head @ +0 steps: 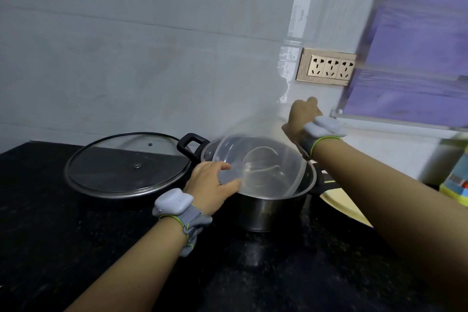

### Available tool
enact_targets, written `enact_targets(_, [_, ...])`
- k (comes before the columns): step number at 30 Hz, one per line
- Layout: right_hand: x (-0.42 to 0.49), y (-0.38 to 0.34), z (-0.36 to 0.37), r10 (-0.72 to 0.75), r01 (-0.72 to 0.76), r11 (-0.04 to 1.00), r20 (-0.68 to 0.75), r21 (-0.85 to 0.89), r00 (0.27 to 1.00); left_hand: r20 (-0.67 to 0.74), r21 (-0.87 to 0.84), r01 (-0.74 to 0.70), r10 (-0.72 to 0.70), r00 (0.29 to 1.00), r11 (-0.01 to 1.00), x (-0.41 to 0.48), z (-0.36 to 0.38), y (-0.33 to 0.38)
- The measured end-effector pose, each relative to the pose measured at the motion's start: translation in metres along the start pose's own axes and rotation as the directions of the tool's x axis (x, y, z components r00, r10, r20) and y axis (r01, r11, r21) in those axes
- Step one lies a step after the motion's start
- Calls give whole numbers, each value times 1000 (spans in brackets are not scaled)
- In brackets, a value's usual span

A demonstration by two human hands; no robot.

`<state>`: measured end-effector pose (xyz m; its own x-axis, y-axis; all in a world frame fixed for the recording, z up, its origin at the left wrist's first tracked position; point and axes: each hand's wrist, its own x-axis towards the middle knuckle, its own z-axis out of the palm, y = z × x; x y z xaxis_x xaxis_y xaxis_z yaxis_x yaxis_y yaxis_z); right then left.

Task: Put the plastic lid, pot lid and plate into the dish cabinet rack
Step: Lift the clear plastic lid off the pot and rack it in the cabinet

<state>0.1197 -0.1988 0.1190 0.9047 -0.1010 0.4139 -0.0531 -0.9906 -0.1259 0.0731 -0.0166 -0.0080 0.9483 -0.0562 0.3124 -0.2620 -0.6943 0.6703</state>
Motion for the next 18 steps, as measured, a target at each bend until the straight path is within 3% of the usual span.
enact_targets(3, [6,2,-10,64,-65,998,81,10,995,3,18,11,-11,1000,1000,-1,-3,4])
enact_targets(7, [9,-4,-21,51,-38,978,-57,204,997,9,16,42,-42,999,999,-3,-6,8])
enact_targets(11, [0,-10,-40,-42,127,948,-283,293,958,-53,18,44,-43,998,999,-8,-7,15])
enact_targets(15, [-15,-11,-46,-257,333,932,-385,145,886,-127,20,4,-1,992,1000,-11,-9,19])
enact_targets(16, [-18,-11,-46,-303,386,914,-425,123,853,-155,-18,5,-7,988,1000,-12,-12,22])
enact_targets(18, [-25,-12,-46,-399,499,862,-490,87,775,-195,-254,67,-119,974,965,-14,-22,32])
